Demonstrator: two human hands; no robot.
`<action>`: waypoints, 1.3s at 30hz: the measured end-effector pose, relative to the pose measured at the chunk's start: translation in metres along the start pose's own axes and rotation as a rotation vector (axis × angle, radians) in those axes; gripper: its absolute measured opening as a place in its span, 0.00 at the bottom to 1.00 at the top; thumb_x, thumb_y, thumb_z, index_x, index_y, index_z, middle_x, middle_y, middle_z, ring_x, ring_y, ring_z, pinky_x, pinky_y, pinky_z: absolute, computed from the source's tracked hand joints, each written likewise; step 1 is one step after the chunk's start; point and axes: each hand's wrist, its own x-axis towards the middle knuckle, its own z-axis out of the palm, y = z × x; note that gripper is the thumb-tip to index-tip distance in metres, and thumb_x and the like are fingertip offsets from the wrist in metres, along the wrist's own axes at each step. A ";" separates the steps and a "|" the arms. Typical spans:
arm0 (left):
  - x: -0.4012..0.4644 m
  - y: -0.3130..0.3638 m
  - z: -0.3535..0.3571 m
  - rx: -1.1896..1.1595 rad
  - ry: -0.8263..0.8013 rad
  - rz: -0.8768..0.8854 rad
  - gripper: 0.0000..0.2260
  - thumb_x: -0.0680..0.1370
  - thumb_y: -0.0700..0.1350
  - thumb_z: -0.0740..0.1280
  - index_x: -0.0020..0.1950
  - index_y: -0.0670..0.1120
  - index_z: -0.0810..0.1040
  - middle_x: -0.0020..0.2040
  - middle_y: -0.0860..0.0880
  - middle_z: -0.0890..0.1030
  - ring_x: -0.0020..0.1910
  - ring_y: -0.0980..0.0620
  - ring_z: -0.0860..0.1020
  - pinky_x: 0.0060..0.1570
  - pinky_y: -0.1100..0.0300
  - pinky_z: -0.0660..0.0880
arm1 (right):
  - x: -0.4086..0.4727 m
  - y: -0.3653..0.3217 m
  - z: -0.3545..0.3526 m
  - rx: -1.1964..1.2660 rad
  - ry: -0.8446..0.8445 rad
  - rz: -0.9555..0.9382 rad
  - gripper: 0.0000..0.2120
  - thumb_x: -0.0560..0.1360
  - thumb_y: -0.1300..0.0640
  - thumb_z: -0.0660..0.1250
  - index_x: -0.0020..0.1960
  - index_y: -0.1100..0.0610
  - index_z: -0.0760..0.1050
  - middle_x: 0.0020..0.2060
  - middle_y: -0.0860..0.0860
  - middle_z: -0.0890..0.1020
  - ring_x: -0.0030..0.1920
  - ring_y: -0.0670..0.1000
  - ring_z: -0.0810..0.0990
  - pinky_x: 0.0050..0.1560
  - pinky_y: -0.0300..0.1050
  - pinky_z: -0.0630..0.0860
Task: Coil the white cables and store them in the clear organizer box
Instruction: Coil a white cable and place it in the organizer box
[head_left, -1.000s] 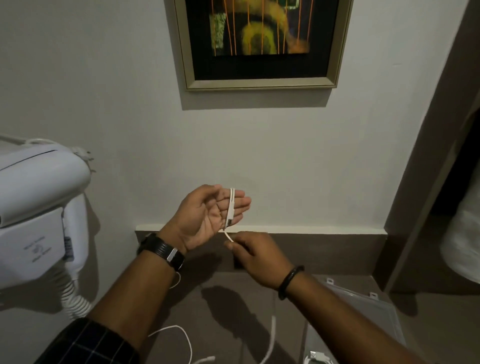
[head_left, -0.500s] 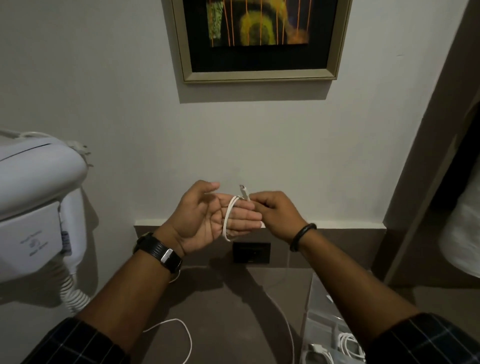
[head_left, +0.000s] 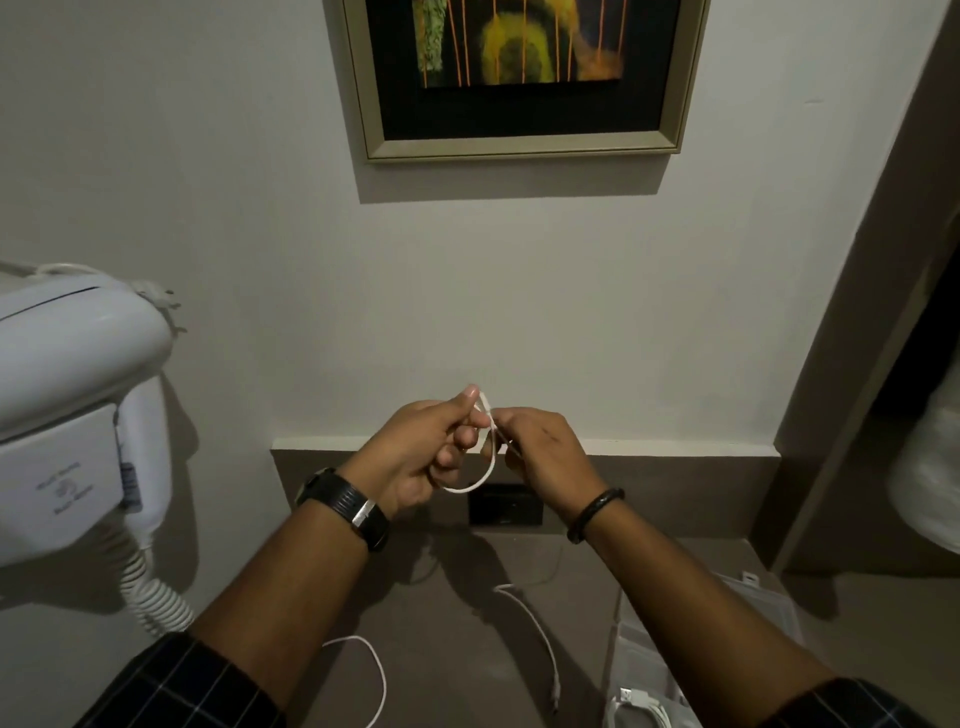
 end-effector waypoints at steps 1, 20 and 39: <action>0.000 -0.001 0.001 0.017 0.001 0.001 0.17 0.75 0.57 0.67 0.36 0.44 0.81 0.25 0.52 0.74 0.18 0.59 0.64 0.17 0.69 0.59 | -0.002 0.001 0.001 -0.022 -0.008 -0.024 0.13 0.77 0.53 0.60 0.43 0.54 0.82 0.34 0.50 0.82 0.34 0.46 0.77 0.36 0.39 0.73; -0.004 -0.012 -0.002 0.004 -0.319 -0.166 0.30 0.76 0.67 0.53 0.45 0.41 0.80 0.36 0.42 0.84 0.31 0.49 0.81 0.25 0.63 0.70 | 0.000 -0.006 -0.010 -0.081 0.015 -0.096 0.08 0.71 0.63 0.71 0.49 0.54 0.83 0.43 0.52 0.76 0.43 0.47 0.74 0.46 0.38 0.74; -0.022 -0.008 -0.005 -0.032 -0.513 -0.041 0.09 0.77 0.43 0.61 0.40 0.43 0.78 0.42 0.38 0.84 0.39 0.45 0.83 0.35 0.59 0.80 | 0.014 0.015 -0.026 -0.173 0.106 -0.121 0.07 0.75 0.61 0.67 0.49 0.58 0.82 0.35 0.54 0.83 0.38 0.50 0.80 0.45 0.43 0.77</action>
